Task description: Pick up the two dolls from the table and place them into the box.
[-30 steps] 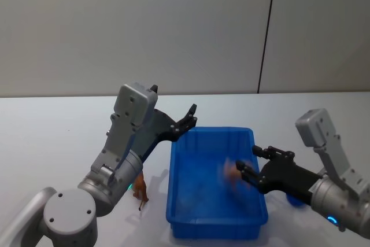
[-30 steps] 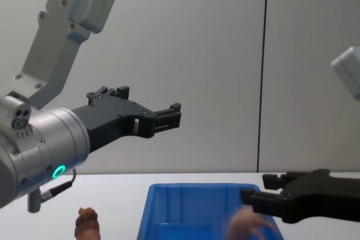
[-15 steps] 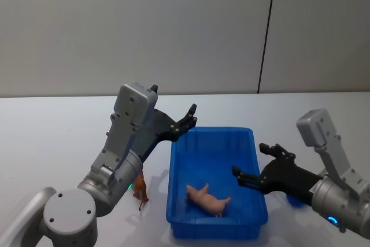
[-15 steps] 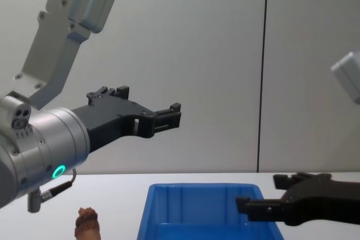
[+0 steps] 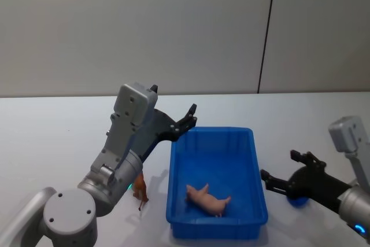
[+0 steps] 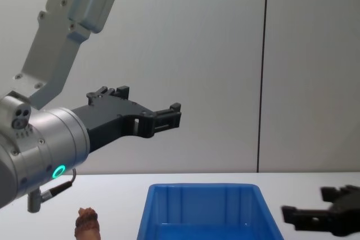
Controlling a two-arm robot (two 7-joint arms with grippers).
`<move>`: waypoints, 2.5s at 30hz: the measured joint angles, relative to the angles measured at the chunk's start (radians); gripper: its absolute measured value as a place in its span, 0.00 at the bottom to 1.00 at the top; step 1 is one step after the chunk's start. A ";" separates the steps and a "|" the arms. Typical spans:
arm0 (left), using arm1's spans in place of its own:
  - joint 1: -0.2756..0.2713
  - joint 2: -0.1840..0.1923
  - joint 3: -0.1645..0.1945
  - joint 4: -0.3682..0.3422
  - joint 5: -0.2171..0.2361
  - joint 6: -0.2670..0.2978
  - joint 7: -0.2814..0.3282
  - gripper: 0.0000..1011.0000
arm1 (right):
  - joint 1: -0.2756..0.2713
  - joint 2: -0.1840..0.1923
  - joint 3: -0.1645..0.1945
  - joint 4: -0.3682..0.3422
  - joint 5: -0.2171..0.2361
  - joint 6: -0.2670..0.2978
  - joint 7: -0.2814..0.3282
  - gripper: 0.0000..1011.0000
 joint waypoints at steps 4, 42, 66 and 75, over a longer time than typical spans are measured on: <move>0.000 0.000 0.000 0.000 0.000 0.000 0.000 0.99 | -0.021 0.019 0.014 -0.009 0.020 0.014 -0.023 0.99; 0.000 0.000 0.000 0.000 0.000 0.000 0.000 0.99 | 0.023 0.010 0.008 0.143 0.000 0.068 -0.048 0.99; 0.000 0.000 0.000 0.000 0.000 0.000 0.000 0.99 | 0.037 0.000 -0.002 0.172 -0.013 0.070 -0.052 0.49; 0.000 0.000 0.000 0.000 0.000 0.000 0.000 0.99 | 0.031 0.005 0.000 0.155 -0.011 0.055 -0.057 0.41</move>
